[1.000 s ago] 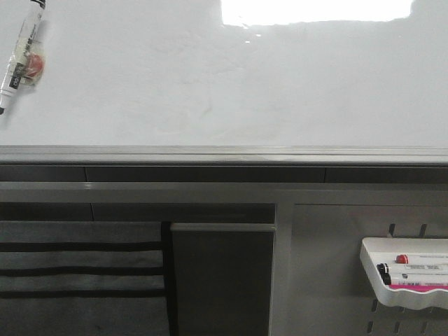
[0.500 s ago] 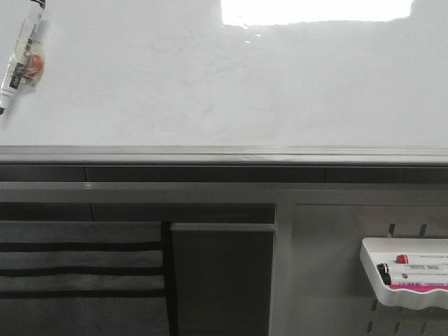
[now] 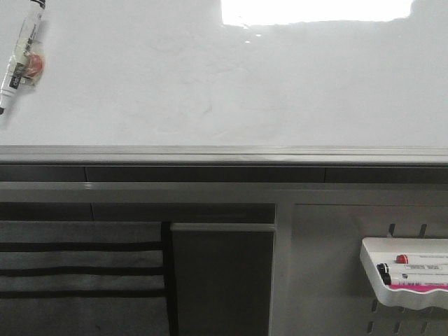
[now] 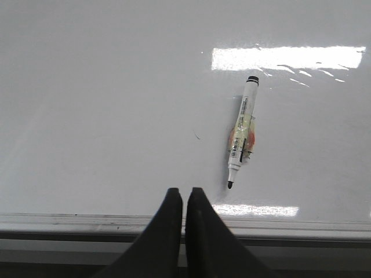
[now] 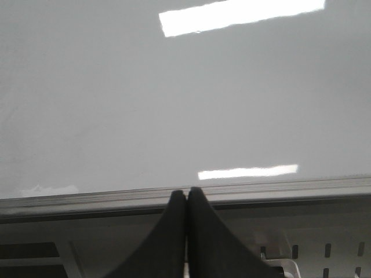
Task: Write number 3 on whiteboard
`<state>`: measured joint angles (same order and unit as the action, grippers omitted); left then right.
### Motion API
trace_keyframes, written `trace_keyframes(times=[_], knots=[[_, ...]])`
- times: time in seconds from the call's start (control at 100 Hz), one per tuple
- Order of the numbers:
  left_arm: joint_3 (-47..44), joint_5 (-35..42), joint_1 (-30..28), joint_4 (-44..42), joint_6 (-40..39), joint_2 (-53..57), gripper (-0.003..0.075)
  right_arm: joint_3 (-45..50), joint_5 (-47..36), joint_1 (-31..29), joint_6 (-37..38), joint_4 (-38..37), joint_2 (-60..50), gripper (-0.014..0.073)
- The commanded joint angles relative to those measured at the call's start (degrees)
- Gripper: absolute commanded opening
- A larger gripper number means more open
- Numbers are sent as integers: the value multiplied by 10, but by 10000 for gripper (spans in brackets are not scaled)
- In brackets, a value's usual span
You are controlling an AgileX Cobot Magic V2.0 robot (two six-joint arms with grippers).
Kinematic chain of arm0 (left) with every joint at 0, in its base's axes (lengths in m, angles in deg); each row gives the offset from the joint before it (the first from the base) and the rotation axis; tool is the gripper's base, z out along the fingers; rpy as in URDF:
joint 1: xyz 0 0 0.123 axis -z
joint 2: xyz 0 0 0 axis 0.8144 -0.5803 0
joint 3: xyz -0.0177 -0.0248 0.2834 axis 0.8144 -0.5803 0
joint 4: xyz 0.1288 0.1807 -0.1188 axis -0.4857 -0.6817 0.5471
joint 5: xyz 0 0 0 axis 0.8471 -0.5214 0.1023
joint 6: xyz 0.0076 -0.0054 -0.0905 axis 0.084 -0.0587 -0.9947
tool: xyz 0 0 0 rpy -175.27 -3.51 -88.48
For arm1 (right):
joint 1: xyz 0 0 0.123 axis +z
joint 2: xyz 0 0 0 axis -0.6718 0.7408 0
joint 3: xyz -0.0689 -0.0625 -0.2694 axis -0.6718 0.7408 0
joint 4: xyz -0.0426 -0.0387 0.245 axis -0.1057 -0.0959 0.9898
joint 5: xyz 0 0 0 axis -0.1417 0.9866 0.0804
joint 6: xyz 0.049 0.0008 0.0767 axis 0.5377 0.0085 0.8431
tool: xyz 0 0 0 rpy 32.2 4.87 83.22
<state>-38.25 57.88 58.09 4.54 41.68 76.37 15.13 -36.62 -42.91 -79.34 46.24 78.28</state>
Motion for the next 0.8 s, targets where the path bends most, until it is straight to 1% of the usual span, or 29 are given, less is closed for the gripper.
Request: trace_keyframes(times=[0.0, 0.28, 0.5, 0.6, 0.69, 0.79], knots=[[-4, 43, -2, 0, -6, 15, -20, 15, -46, -5, -4, 1, -9, -69], [-4, 43, -2, 0, -6, 15, -20, 15, -46, -5, -4, 1, -9, -69], [-4, 97, -2, -1, -6, 15, -20, 12, -47, -5, -4, 1, -9, -69], [7, 101, -2, -1, -6, 15, -20, -13, -10, -5, -4, 1, -7, -69], [35, 91, -2, 8, -6, 15, -20, -58, 60, -5, -4, 1, 3, -69], [101, 18, -2, 7, -6, 6, -20, -112, 97, -2, -5, 0, 34, -69]])
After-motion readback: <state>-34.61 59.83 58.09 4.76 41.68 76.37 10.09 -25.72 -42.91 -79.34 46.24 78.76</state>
